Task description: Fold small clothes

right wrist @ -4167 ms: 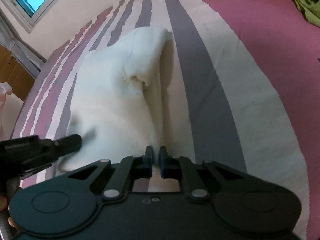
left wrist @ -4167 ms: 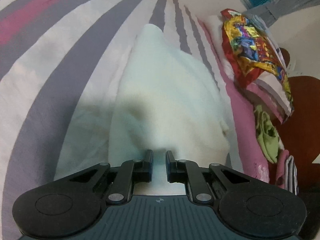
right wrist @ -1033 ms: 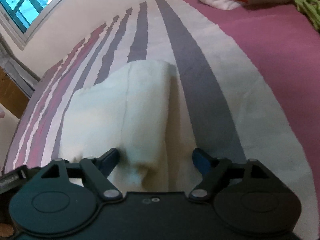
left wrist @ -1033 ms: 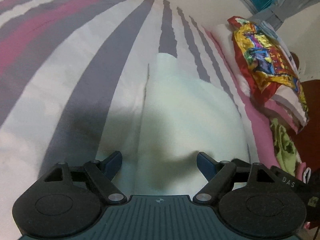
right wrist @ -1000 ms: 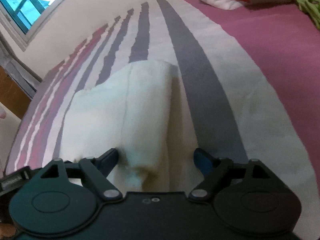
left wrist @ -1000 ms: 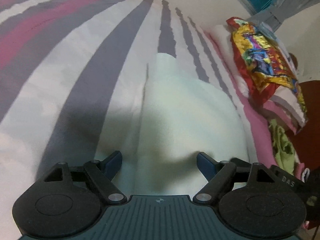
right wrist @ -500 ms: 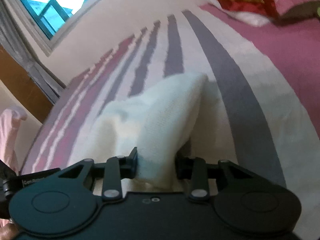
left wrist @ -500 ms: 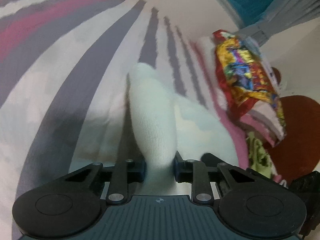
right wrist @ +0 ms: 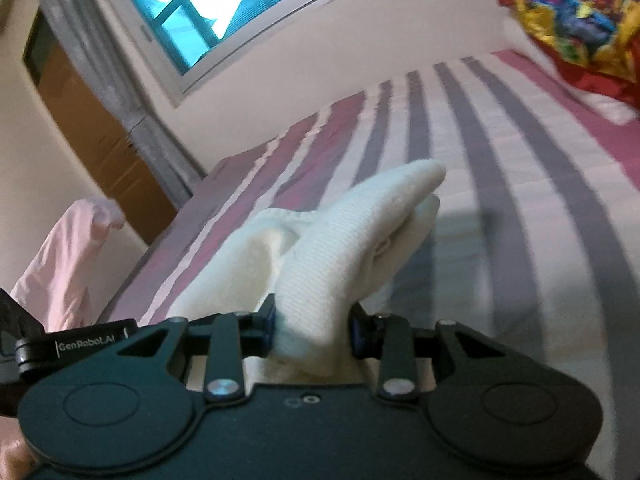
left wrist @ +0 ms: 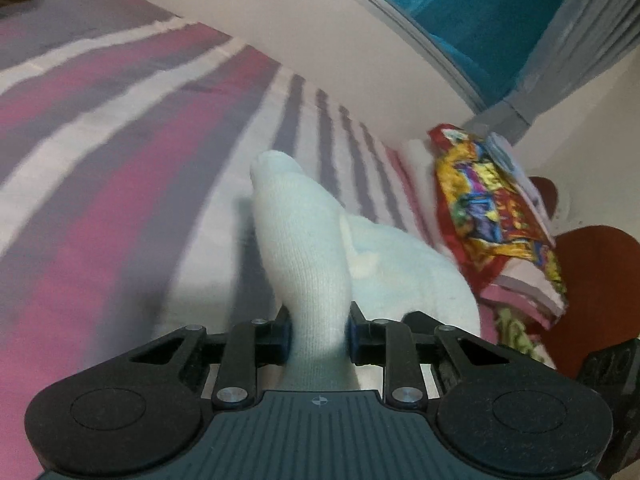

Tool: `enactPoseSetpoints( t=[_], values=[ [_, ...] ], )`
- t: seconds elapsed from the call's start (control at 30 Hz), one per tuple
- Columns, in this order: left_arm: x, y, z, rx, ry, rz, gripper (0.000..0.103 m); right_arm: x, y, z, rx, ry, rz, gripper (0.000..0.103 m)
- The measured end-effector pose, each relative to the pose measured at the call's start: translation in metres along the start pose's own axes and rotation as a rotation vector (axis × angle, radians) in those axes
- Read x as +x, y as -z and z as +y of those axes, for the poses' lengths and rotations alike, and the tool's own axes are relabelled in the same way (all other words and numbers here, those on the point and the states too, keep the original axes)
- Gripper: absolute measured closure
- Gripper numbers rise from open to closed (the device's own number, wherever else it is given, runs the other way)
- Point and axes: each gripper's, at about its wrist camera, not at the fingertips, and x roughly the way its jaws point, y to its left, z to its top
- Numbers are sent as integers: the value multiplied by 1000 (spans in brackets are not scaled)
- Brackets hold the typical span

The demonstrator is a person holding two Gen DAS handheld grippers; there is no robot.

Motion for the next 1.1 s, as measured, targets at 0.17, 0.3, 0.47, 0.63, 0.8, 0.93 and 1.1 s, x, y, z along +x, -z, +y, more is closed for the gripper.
enactPoseSetpoints(
  t=[0.17,0.3,0.47,0.63,0.8,0.93,1.1],
  values=[
    [-3,9,39,-1,-70,21,77,36,17,15,6,-13,54,70],
    [14,28,70,-16,-127,89,77,60,39,17,6,22,127,70],
    [26,41,76,-19,-152,115,67,74,56,11,-10,93,189,63],
    [7,36,50,59,-254,73,65,64,53,12,-7,158,165,55],
    [-8,33,22,130,-229,26,64,25,39,38,-93,160,19,58],
    [-1,45,19,125,-218,83,64,23,51,55,-176,138,57,61],
    [12,68,27,143,-265,119,64,57,74,41,-204,274,202,62]
  ],
)
